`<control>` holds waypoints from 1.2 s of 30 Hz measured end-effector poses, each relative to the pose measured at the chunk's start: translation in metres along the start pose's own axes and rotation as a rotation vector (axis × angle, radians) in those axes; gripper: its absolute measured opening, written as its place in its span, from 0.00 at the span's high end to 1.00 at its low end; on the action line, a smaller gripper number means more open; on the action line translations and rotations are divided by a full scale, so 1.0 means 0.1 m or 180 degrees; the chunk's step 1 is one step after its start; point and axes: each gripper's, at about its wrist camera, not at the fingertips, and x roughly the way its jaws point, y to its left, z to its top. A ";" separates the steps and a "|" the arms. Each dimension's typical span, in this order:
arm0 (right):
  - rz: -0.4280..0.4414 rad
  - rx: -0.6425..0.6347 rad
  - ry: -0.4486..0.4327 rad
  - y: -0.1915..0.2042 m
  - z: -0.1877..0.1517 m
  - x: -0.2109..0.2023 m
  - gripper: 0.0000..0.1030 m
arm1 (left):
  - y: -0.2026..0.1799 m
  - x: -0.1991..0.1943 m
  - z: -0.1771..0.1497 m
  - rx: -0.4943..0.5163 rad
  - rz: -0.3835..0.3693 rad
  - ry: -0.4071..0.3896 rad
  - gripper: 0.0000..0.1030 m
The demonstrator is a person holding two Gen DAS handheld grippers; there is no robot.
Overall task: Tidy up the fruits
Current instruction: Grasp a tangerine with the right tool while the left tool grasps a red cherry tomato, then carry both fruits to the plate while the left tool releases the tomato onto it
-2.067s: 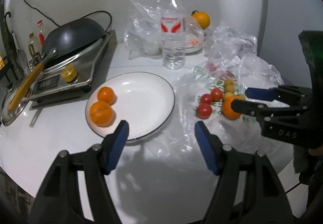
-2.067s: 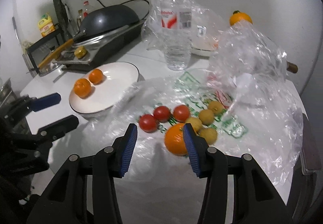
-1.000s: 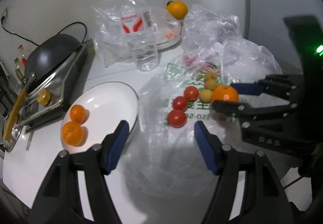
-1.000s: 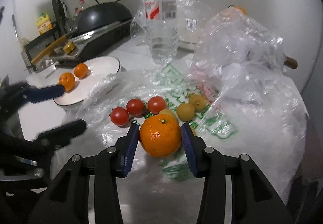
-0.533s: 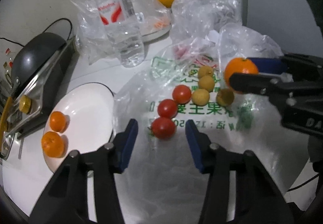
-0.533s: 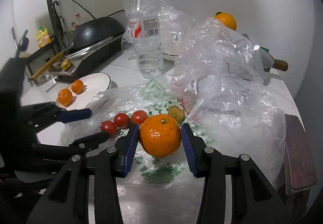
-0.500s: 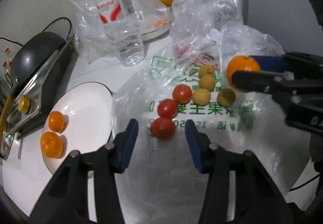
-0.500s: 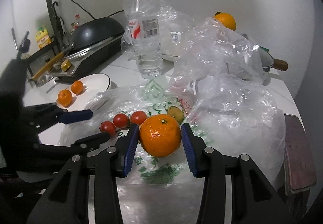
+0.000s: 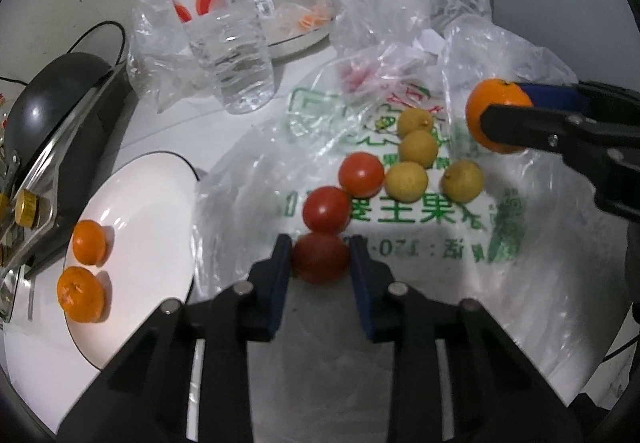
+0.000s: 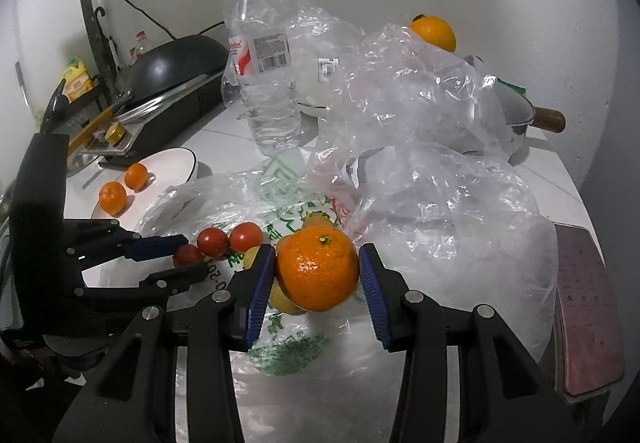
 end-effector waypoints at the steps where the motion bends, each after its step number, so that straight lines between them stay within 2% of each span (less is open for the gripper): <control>1: 0.0001 0.0001 0.0000 0.00 0.01 0.00 0.56 | 0.00 0.00 0.00 0.0000 -0.0013 0.0000 0.71; 15: -0.0032 -0.0103 -0.0061 0.19 0.08 -0.10 0.56 | -0.01 -0.36 -0.01 0.0016 -0.0116 -0.0232 0.71; 36: 0.0023 -0.0280 -0.0115 0.66 0.18 -0.14 0.56 | 0.38 -0.83 -0.16 -0.0172 -0.0014 -0.0547 0.71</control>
